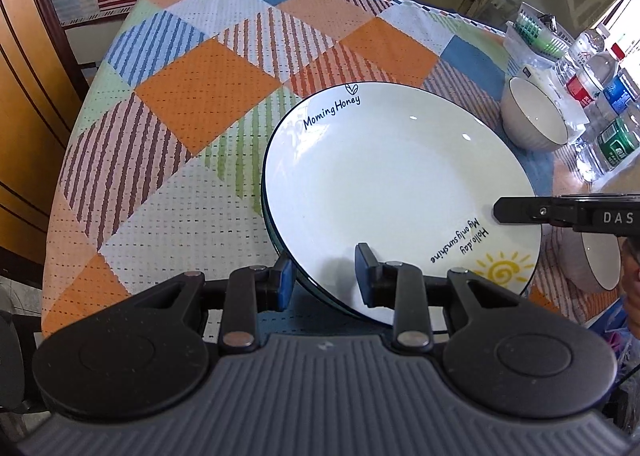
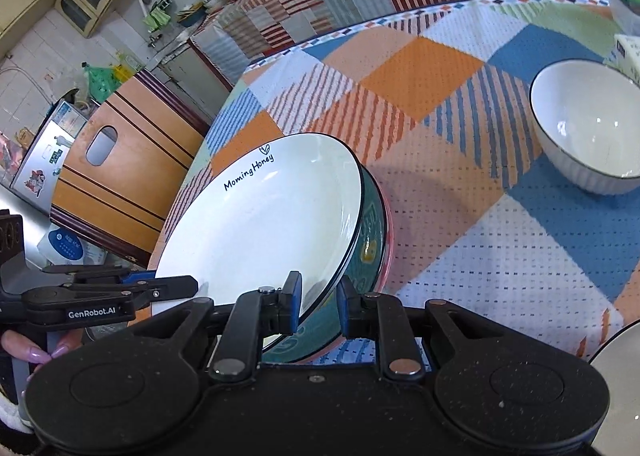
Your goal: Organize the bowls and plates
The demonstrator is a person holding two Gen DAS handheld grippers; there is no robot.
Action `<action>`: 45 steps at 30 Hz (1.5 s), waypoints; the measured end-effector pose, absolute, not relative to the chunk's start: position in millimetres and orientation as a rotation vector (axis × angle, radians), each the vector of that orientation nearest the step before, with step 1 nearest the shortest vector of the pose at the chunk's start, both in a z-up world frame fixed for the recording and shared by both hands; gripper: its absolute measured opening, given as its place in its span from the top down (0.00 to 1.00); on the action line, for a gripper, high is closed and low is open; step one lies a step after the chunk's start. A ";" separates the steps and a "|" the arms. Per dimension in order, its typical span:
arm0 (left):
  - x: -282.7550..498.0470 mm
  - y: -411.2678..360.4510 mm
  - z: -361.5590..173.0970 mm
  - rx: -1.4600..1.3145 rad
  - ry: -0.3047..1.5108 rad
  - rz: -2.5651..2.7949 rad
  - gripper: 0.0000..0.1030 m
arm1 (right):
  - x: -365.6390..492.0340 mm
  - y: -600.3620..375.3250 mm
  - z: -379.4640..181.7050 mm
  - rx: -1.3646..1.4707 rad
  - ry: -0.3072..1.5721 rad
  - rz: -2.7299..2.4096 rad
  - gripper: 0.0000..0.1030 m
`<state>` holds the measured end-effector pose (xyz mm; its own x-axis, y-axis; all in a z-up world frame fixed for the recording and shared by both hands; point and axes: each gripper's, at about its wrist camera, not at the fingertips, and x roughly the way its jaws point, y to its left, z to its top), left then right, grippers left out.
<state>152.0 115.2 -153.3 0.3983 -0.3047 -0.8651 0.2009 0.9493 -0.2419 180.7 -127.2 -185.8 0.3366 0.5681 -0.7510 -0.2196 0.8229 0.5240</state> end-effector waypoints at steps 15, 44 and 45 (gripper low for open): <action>157.7 111.2 -168.0 -0.038 1.098 -0.290 0.71 | 181.3 -109.2 -193.2 0.275 1.170 0.484 0.77; 153.9 108.9 -149.7 -0.020 1.108 -0.221 0.82 | 165.9 -87.8 -171.5 0.030 1.073 0.258 0.75; 152.8 107.8 -143.8 -0.023 1.109 -0.223 0.82 | 165.5 -92.1 -166.4 0.036 1.064 0.261 0.74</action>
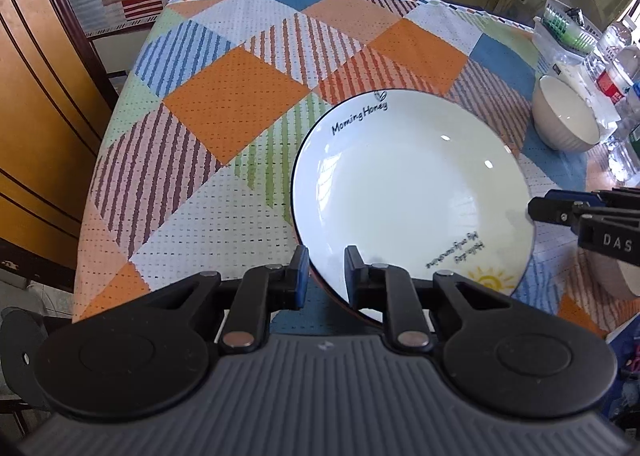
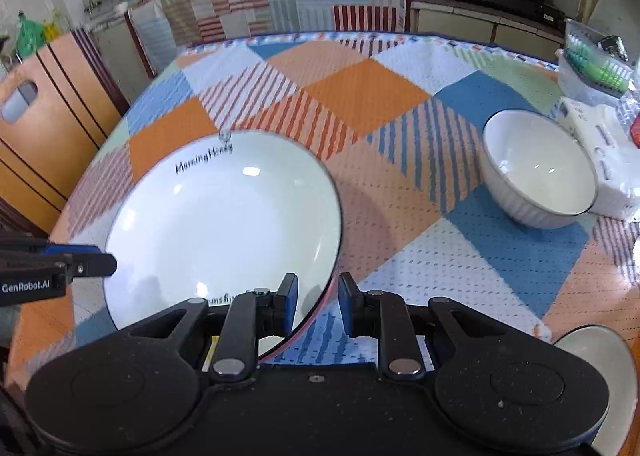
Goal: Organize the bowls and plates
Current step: 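Move both grippers to a white ribbed bowl and grasp its rim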
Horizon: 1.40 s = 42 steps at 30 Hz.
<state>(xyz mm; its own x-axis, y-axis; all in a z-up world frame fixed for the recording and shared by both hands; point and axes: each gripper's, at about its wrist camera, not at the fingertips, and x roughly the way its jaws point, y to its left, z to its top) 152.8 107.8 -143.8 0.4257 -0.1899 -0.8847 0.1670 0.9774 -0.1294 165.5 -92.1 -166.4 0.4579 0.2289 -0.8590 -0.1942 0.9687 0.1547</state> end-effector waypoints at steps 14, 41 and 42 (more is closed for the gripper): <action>132.6 42.9 -44.1 0.144 1.003 -0.354 0.79 | 142.3 -157.4 -99.3 0.041 0.959 0.227 0.52; 183.6 -76.8 -52.7 0.198 0.947 -0.572 0.35 | 159.8 -269.6 -125.0 0.157 0.968 -0.027 0.08; 187.3 -81.1 -55.7 0.204 0.947 -0.574 0.33 | 162.7 -269.8 -127.1 0.149 0.964 -0.017 0.08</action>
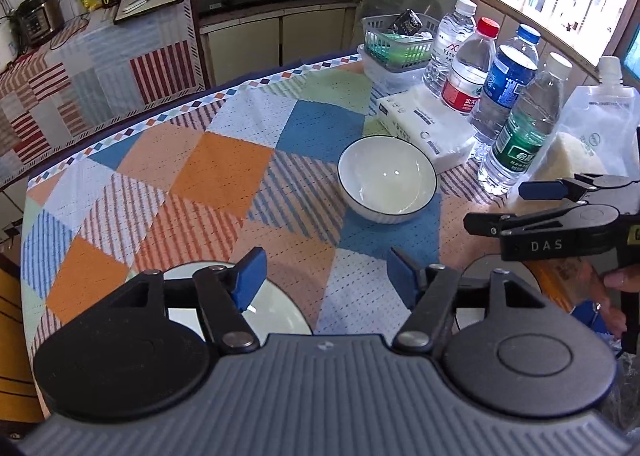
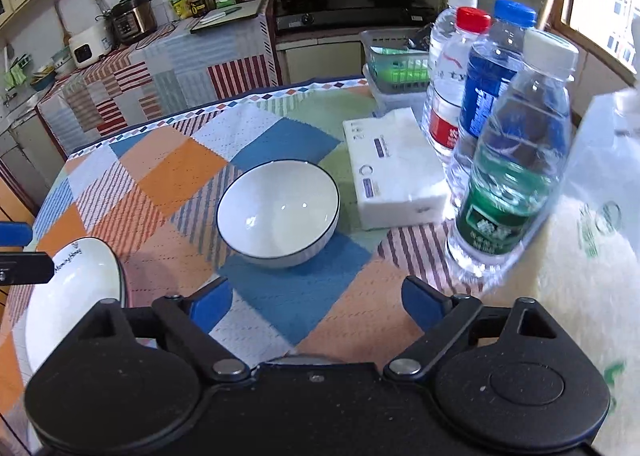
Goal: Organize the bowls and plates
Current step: 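Move both grippers to a white ribbed bowl and grasp its rim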
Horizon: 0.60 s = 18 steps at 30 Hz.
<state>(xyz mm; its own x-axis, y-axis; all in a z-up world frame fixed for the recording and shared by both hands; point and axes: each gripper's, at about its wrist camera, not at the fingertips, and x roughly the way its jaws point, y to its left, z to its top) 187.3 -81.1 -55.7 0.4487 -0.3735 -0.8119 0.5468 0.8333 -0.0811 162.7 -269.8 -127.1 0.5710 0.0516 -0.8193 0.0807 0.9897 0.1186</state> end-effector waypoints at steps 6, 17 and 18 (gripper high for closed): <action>215.0 -103.2 -82.1 0.194 0.916 -0.531 0.11 | 181.9 -257.5 -144.6 0.049 0.978 0.134 0.06; 280.8 -143.0 -151.5 0.102 1.029 -0.538 0.16 | 236.8 -240.6 -197.5 -0.119 1.136 0.274 0.06; 286.2 -144.4 -156.1 0.083 1.046 -0.533 0.19 | 241.3 -240.3 -200.1 -0.115 1.144 0.280 0.06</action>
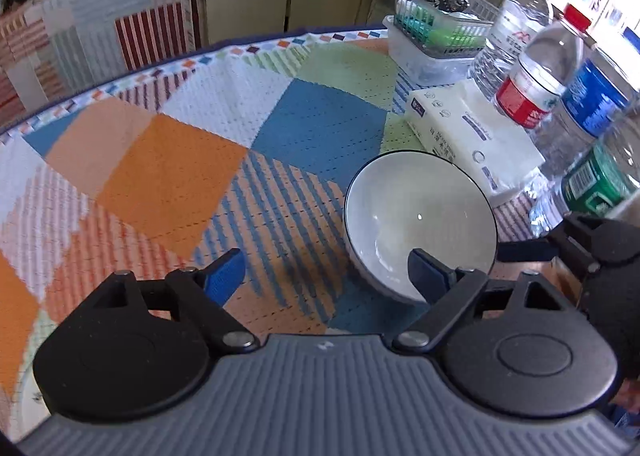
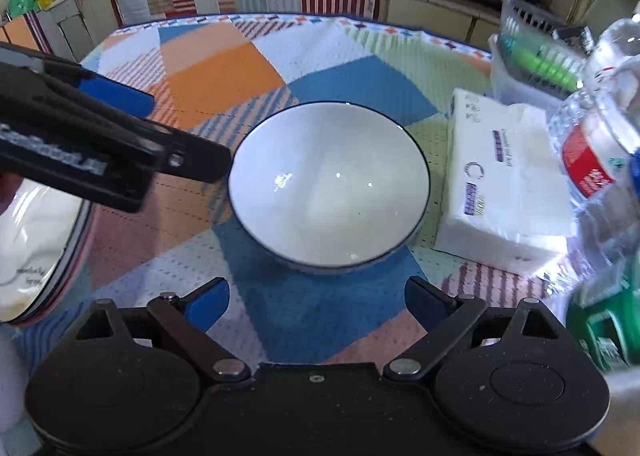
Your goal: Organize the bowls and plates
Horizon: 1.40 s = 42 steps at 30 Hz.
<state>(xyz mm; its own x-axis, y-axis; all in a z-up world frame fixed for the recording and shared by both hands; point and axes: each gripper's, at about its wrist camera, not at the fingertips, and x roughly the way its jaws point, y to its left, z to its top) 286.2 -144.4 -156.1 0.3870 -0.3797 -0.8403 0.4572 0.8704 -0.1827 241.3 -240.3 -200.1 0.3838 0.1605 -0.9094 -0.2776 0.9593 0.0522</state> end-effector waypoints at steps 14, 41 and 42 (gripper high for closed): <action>309.2 -159.3 -183.2 0.000 1.151 -0.553 0.92 | 272.9 -234.8 -216.8 -0.191 1.156 0.321 0.13; 290.9 -99.7 -175.9 0.092 1.178 -0.390 0.89 | 270.3 -184.5 -215.8 -0.255 1.127 0.491 0.15; 289.8 -100.3 -173.6 0.094 1.178 -0.382 0.88 | 268.5 -185.1 -213.1 -0.250 1.127 0.485 0.15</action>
<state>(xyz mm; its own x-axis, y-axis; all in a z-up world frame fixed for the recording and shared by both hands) 289.8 -100.3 -173.6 0.3269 -0.2426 -0.9134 0.3401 0.9319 -0.1258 268.5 -185.1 -213.1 0.3403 0.2448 -0.9079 -0.4913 0.8696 0.0503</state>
